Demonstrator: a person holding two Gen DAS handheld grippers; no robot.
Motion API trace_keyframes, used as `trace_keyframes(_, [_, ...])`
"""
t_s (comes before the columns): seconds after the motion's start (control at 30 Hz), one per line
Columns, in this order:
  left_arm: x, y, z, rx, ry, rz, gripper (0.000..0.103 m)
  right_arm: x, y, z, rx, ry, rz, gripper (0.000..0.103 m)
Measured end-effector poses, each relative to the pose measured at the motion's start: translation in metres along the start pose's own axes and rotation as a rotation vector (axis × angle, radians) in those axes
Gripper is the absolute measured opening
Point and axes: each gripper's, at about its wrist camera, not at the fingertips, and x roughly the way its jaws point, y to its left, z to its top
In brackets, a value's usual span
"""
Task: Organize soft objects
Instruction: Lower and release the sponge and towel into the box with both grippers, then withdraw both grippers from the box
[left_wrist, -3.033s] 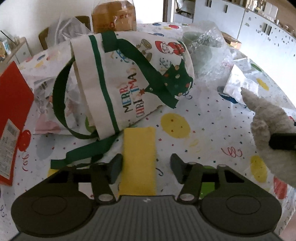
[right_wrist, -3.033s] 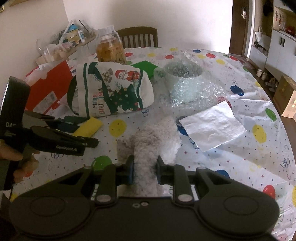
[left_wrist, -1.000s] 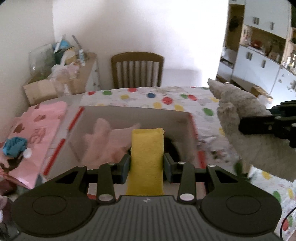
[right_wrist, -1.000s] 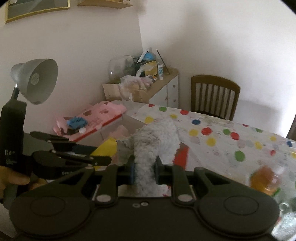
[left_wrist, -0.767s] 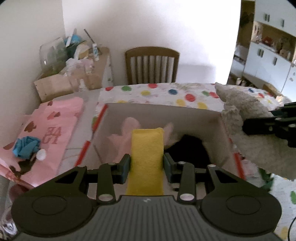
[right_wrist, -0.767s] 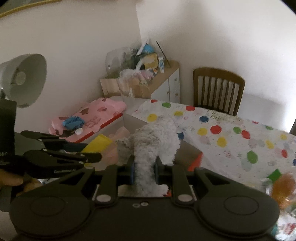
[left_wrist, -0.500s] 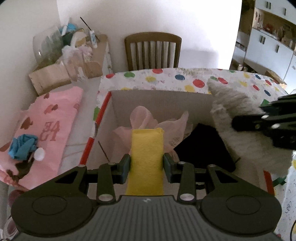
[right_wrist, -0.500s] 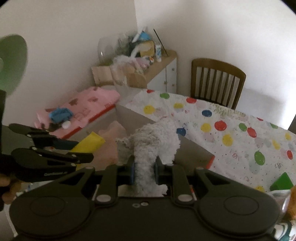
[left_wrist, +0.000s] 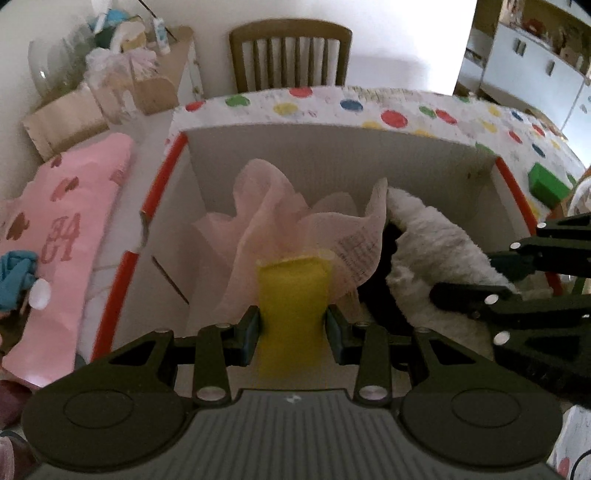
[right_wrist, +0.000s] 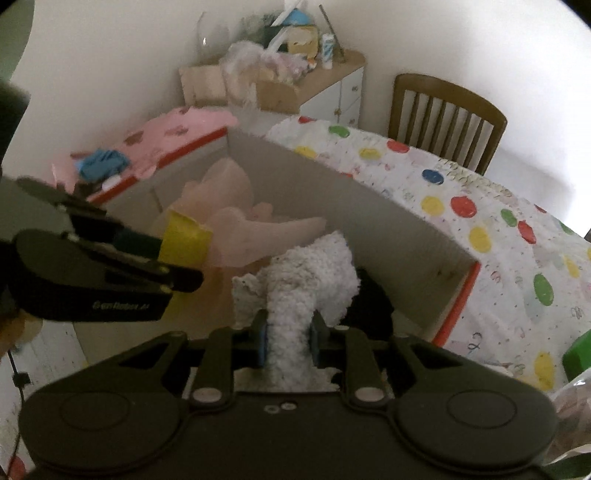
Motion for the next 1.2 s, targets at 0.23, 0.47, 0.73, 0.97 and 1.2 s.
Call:
trace_keyframes(0.23, [0.004,-0.006,-0.001,0.035,0.041,-0.027,0.037,0.01,0.009,-0.011,-0.048,0.037,-0.021,0.027])
trace_keyframes(0.47, [0.0,-0.009,0.001,0.064,0.034,0.004,0.04,0.006,0.011,-0.015,-0.071,0.036,-0.02,0.042])
trace_keyframes(0.73, [-0.015,-0.01,-0.003,0.054,-0.002,-0.008,0.057,-0.011,0.006,-0.016,-0.058,0.005,-0.005,0.05])
trace_keyframes(0.97, [-0.031,-0.01,-0.007,0.026,-0.035,-0.033,0.064,-0.033,0.0,-0.015,-0.021,-0.037,0.02,0.06])
trace_keyframes(1.2, [-0.055,-0.012,-0.014,0.0,-0.083,-0.056,0.065,-0.058,-0.005,-0.022,0.008,-0.079,0.039,0.064])
